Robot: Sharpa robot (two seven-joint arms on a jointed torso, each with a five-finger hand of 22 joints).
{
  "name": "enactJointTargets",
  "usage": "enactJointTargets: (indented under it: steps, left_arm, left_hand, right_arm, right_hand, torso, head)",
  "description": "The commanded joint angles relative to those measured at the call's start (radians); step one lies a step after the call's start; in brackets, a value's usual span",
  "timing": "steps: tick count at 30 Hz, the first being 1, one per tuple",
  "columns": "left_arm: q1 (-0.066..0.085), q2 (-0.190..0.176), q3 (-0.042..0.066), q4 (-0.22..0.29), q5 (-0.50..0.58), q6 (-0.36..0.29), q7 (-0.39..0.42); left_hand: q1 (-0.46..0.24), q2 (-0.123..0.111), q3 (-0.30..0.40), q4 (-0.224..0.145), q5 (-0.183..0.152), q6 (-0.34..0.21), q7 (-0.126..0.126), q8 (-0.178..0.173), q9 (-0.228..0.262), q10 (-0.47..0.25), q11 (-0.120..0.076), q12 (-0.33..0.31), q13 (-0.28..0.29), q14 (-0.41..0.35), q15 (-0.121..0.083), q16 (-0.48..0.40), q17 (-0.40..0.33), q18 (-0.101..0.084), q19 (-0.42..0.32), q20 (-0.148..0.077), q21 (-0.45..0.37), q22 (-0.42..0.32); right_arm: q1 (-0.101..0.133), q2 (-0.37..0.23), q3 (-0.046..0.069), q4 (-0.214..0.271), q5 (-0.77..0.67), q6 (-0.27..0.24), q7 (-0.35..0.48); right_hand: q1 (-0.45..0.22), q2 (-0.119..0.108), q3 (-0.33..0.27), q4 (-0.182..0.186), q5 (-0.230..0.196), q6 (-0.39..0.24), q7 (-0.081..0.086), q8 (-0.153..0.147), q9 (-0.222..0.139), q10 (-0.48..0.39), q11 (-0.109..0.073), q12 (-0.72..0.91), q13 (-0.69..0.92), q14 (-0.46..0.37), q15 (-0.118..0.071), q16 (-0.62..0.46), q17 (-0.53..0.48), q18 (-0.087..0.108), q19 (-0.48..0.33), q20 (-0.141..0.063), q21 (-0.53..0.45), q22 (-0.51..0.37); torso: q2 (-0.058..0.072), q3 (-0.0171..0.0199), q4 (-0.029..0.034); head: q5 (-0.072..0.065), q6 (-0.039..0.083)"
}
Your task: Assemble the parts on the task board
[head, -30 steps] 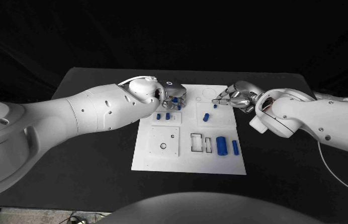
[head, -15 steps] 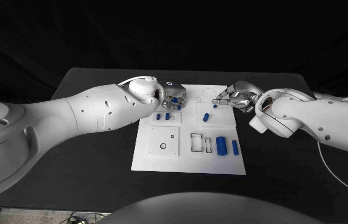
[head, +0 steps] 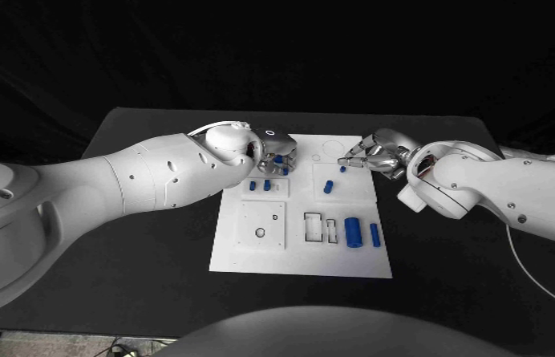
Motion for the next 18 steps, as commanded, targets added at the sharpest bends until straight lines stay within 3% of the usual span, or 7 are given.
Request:
enactJointTargets:
  steps: [1,18]
  left_arm:
    - [-0.005,0.000,-0.004,-0.001,-0.018,0.032,-0.004]
    - [-0.005,0.002,-0.004,-0.003,-0.033,-0.001,0.019]
  left_hand:
    - [-0.008,-0.005,0.007,0.000,-0.005,0.014,-0.001,0.009,0.003,0.015,0.000,0.006,0.002,0.102,-0.008,0.003,0.264,-0.015,0.103,-0.008,0.002,0.263]
    - [-0.017,0.004,0.013,-0.021,-0.005,0.098,0.009,0.039,0.016,0.111,0.003,0.032,0.006,0.102,0.000,0.003,0.264,-0.015,0.103,-0.010,0.002,0.263]
  right_arm:
    - [-0.001,0.000,0.000,0.000,-0.002,0.014,0.002]
    - [-0.001,-0.001,0.000,0.002,0.000,0.015,0.002]
  right_hand:
    - [-0.003,0.008,-0.005,0.002,0.006,0.005,0.000,0.002,0.002,0.106,0.007,0.004,0.264,0.106,0.007,0.004,0.263,-0.007,0.105,0.009,0.004,0.263]
    - [-0.003,0.008,-0.005,0.002,0.006,0.005,0.000,0.002,0.002,0.106,0.007,0.004,0.264,0.106,0.007,0.004,0.263,-0.007,0.105,0.009,0.004,0.263]
  torso:
    - [0.000,-0.0001,0.0000]
    - [0.000,0.0001,0.0003]
  head:
    - [0.000,-0.001]
    - [-0.001,0.001]
